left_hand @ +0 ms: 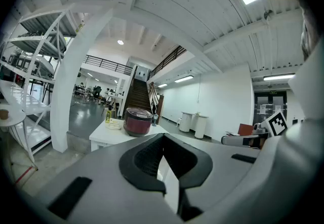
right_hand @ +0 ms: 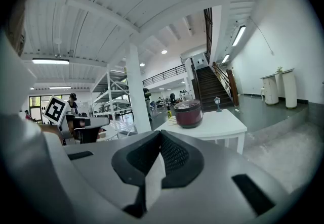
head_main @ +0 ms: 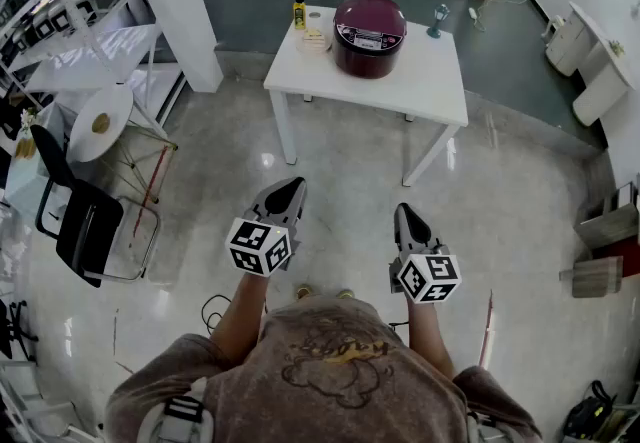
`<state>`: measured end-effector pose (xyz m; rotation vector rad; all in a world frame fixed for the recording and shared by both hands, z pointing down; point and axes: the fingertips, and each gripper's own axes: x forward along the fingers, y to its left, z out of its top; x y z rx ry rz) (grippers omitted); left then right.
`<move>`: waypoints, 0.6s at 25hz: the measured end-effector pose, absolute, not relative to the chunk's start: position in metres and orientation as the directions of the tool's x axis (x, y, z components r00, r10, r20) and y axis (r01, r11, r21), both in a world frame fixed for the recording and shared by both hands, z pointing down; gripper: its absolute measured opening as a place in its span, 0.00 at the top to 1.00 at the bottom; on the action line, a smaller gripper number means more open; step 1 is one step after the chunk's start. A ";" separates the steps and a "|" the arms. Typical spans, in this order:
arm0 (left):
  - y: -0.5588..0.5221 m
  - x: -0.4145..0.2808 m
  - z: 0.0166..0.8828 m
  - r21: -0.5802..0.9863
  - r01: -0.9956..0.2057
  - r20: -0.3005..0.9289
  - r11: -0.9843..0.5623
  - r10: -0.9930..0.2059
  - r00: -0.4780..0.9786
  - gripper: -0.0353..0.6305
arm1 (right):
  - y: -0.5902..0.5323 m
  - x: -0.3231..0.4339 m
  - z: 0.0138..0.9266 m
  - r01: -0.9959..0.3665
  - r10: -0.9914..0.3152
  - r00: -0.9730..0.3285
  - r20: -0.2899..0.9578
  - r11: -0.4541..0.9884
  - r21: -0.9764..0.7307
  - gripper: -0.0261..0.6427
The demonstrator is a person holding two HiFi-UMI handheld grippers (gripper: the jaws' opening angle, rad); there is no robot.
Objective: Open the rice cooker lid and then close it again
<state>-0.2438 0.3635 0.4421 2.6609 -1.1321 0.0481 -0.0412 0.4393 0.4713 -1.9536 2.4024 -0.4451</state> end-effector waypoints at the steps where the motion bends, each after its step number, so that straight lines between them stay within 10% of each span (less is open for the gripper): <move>1: 0.361 -0.245 0.441 0.212 -0.713 0.126 -0.669 -0.704 0.698 0.91 | 0.437 -0.041 0.471 -0.959 -0.962 -0.215 0.167 0.176 -0.223 0.96; 15: 0.343 -0.276 0.450 0.213 -0.685 0.132 -0.696 -0.675 0.726 0.91 | 0.429 -0.066 0.481 -0.972 -0.971 -0.156 0.182 0.119 -0.201 0.96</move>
